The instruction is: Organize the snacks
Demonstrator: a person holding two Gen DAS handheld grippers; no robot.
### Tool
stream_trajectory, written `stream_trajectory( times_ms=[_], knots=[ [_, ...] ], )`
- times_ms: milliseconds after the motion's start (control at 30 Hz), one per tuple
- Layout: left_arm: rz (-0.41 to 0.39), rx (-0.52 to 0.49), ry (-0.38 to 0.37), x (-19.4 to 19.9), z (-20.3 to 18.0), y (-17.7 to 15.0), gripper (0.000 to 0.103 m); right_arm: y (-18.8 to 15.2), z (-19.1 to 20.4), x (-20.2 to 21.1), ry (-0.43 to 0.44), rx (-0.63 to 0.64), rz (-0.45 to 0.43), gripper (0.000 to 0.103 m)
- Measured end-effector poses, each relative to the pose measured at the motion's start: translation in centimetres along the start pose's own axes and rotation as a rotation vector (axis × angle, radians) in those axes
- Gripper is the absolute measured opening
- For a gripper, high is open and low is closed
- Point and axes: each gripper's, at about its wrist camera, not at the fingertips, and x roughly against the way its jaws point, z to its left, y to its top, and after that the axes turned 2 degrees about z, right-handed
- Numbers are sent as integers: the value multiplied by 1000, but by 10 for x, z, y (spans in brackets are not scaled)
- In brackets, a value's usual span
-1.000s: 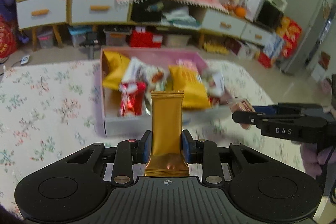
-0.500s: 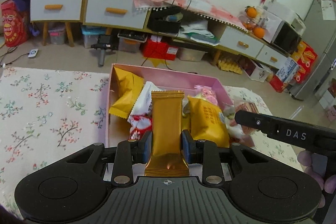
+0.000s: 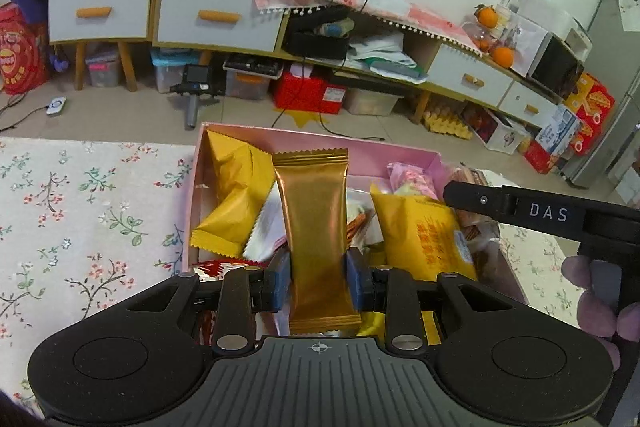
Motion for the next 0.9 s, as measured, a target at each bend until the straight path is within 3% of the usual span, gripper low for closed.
stream_trajectory(
  times_ms=[200,333,467,533,900],
  knots=[
    [0,27,-34,0,8,3,27,1,5,-12,29,12,2,8],
    [-12,38,-51,5,13,5,33,3,5,-13,68,-29,3,17],
    [-17,31,-56,11,11,4,51,6,5,-8,78,-39,-6,32],
    [-15,16,-52,15,7,3,54,7,4,-4,68,-45,-14,36],
    [-20,-55,11,65,-18,-9,90,4,7,34,26,-48,8,56]
  ],
)
